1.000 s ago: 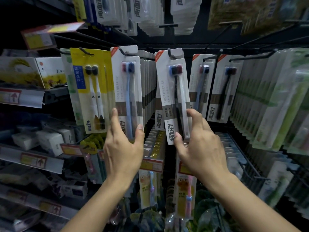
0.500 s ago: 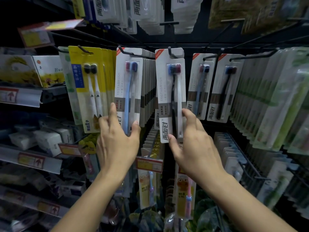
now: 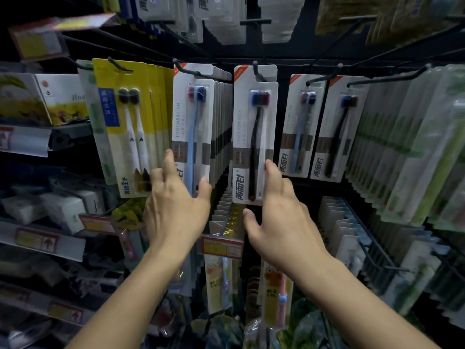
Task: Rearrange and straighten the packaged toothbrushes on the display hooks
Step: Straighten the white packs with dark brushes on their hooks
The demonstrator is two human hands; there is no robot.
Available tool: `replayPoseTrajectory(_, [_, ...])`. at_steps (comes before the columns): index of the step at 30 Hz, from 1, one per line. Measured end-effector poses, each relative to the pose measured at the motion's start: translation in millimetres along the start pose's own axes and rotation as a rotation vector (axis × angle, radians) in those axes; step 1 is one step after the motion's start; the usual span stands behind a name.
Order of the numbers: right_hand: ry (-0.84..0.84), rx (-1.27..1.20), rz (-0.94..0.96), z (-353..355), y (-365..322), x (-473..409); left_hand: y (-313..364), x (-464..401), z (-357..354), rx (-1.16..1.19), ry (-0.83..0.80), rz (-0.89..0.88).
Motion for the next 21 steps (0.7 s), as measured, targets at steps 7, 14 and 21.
replayPoseTrajectory(7, [-0.038, 0.058, -0.007, -5, 2, 1, -4, 1, -6, -0.027, -0.049, -0.002])
replayPoseTrajectory(14, [-0.036, 0.059, 0.02, -2, 0, 1, -5, 6, -5, -0.012, -0.038, -0.005])
replayPoseTrajectory(21, [-0.052, 0.101, 0.062, -7, 2, 0, 3, 12, -7, 0.003, -0.02, -0.018])
Point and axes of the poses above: each hand's wrist, its own x-axis away from the middle knuckle, its own z-axis out of the back of the hand, y = z × x, the point moved 5 cm from there along -x, towards the middle knuckle, and after that the axes turned 4 degrees about -y, right-handed, at the moved point
